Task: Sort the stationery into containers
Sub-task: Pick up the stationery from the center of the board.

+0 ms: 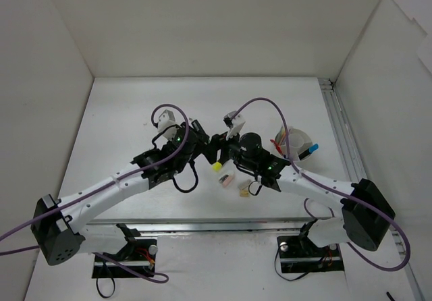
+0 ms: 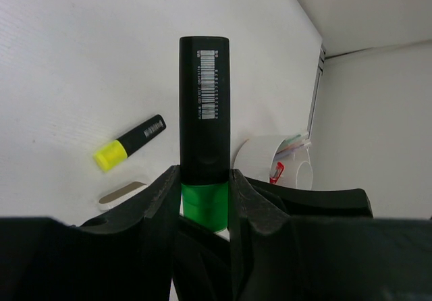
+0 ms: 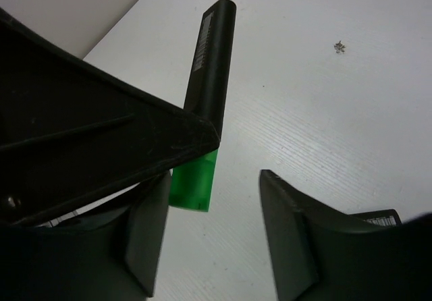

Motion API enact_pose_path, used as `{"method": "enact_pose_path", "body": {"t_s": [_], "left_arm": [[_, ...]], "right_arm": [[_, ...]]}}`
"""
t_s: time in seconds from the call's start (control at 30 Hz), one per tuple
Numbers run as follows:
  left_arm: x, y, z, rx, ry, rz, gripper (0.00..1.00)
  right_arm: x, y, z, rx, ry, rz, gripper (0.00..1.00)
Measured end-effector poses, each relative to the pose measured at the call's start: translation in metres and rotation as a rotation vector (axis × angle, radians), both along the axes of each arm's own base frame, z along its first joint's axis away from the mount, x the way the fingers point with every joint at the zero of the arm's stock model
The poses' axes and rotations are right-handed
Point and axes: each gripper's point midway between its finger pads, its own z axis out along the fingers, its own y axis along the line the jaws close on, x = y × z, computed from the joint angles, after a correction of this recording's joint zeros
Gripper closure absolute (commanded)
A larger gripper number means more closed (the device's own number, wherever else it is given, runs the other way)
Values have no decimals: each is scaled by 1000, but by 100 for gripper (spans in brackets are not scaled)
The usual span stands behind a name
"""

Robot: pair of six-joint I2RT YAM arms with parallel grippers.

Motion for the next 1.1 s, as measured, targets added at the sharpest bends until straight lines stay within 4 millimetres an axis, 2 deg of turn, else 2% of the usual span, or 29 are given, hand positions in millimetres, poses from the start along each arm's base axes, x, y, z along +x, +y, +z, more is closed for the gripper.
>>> {"method": "enact_pose_path", "body": {"t_s": [0.2, 0.33, 0.4, 0.53, 0.6, 0.63, 0.7, 0.73, 0.83, 0.9, 1.03, 1.1], "left_arm": [[-2, -4, -3, -12, 1, -6, 100], [-2, -5, -2, -18, -4, -7, 100], [-1, -5, -2, -19, -5, -6, 100], [-2, -5, -2, -18, -3, -9, 98], [-2, -6, -2, -20, -2, -15, 89], [-3, -7, -2, -21, -1, -20, 74], [-4, -9, -3, -8, -4, -36, 50], [-5, -9, -4, 5, -6, -46, 33], [-7, -10, -6, 47, -19, -85, 8], [-9, -8, -9, 84, -29, -110, 0], [-14, 1, -3, 161, -76, -157, 0], [-16, 10, 8, 202, -123, -168, 0]], "right_arm": [[-1, 1, -1, 15, -16, -9, 77], [-2, 2, 1, 22, -24, -4, 87], [-2, 2, 1, 22, -23, -3, 98], [-3, 1, 1, 20, -26, -2, 100], [-3, 0, 1, 21, -27, -3, 100], [-4, -1, 1, 22, -28, -4, 100], [-6, -3, 0, 22, -29, -5, 100], [-8, -5, 0, 23, -30, -6, 100], [-9, -12, 3, 21, -34, -27, 100], [-8, -20, 4, 7, -32, -55, 100], [-8, -45, -7, -65, 21, -122, 100], [-6, -68, -18, -141, 96, -185, 100]]}}
